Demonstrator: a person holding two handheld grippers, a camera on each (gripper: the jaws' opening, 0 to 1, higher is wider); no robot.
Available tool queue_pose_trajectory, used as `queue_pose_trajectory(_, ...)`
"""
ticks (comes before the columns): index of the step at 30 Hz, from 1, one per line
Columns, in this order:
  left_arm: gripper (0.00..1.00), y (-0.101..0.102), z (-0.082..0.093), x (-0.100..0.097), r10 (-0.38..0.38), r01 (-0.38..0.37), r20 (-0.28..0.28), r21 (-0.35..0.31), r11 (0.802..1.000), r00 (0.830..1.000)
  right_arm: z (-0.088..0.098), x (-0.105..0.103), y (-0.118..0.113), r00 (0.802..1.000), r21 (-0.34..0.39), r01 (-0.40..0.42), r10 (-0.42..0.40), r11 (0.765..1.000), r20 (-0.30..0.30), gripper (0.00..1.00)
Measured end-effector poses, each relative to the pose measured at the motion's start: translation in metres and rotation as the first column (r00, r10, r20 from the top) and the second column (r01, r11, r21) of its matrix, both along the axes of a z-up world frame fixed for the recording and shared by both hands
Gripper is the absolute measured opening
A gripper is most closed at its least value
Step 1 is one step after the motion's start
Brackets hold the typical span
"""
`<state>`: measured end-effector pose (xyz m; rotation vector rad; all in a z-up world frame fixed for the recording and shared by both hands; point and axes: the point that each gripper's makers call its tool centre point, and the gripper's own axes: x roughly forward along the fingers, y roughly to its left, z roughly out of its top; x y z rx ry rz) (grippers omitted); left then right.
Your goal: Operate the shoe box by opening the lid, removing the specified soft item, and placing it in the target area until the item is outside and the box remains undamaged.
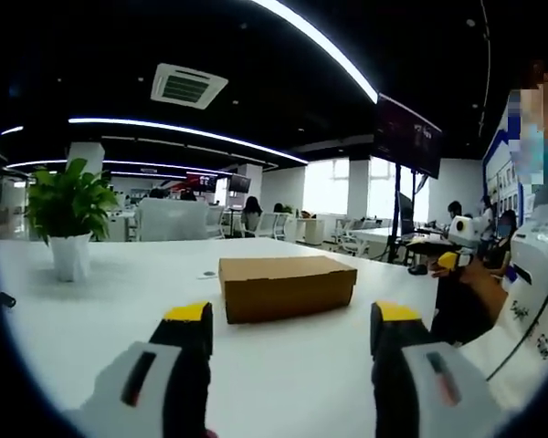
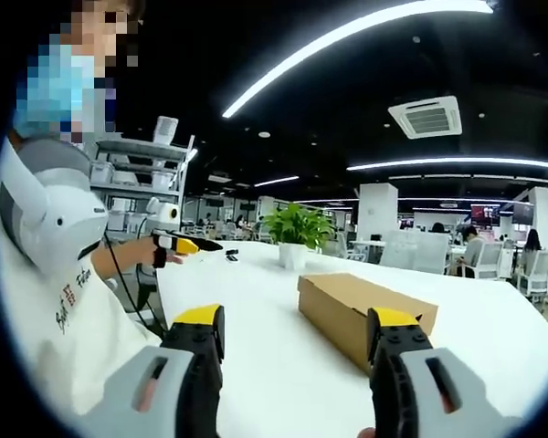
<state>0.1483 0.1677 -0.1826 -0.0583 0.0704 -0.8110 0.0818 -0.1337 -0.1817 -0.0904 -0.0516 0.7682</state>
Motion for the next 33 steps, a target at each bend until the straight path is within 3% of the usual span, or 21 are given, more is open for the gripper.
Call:
queue_pose_trajectory(5,0.74,0.007,0.002,0.009,0.038,-0.038,0.001,0.009,0.999,0.999,-0.003,0.003,-0.002,1.000,-0.013,0.019,-0.019,1.000,0.001,0.64)
queue_pose_trajectory(7,0.69,0.005,0.002,0.008,0.025,-0.025,0.001,0.009,1.000,1.000,-0.004,0.004,-0.003,1.000,-0.017,0.026,-0.026,1.000,-0.004,0.64)
queue_pose_trajectory(11,0.71,0.000,0.007,0.010,0.006,-0.006,0.009,0.010,1.000,1.000,-0.001,0.007,-0.007,0.999,0.014,0.044,-0.044,0.999,-0.003,0.68)
queue_pose_trajectory(12,0.68,0.000,0.009,0.010,0.005,-0.005,0.010,0.005,1.000,1.000,0.001,0.008,-0.008,0.999,0.019,0.050,-0.050,0.999,0.001,0.70)
queue_pose_trajectory(14,0.48,0.005,0.013,0.017,0.047,-0.047,-0.012,-0.041,0.998,0.999,0.001,0.010,-0.011,0.997,0.004,0.075,-0.075,0.997,0.010,0.68)
queue_pose_trajectory(15,0.50,0.004,0.012,0.016,0.034,-0.034,-0.005,-0.029,0.999,0.999,0.000,0.012,-0.014,0.996,-0.022,0.090,-0.090,0.996,0.014,0.64)
queue_pose_trajectory(17,0.77,-0.002,0.010,0.015,0.015,-0.017,-0.037,-0.055,0.998,0.999,-0.002,0.016,-0.019,0.991,-0.049,0.133,-0.132,0.990,0.028,0.64)
queue_pose_trajectory(18,0.76,-0.004,0.011,0.013,-0.003,-0.001,-0.049,-0.074,0.997,0.999,-0.001,0.016,-0.020,0.991,-0.038,0.132,-0.131,0.991,0.028,0.66)
queue_pose_trajectory(19,0.67,-0.003,0.010,0.014,0.002,-0.004,-0.044,-0.063,0.998,0.999,0.000,0.016,-0.021,0.991,-0.022,0.133,-0.133,0.991,0.022,0.67)
queue_pose_trajectory(20,0.63,0.001,0.009,0.016,0.027,-0.027,-0.017,-0.036,0.999,1.000,0.000,0.016,-0.022,0.991,-0.008,0.129,-0.129,0.992,0.016,0.66)
queue_pose_trajectory(23,0.76,-0.002,0.009,0.015,0.012,-0.013,-0.020,-0.037,0.999,1.000,0.000,0.017,-0.025,0.991,0.007,0.136,-0.137,0.991,0.011,0.67)
queue_pose_trajectory(29,0.67,-0.007,0.009,0.013,-0.023,0.022,-0.035,-0.013,1.000,0.999,0.000,0.018,-0.023,0.991,0.013,0.134,-0.134,0.991,0.011,0.69)
queue_pose_trajectory(33,0.66,-0.008,0.004,0.016,-0.024,0.024,-0.042,0.001,1.000,0.999,-0.001,0.018,-0.023,0.991,0.012,0.130,-0.130,0.991,0.007,0.67)
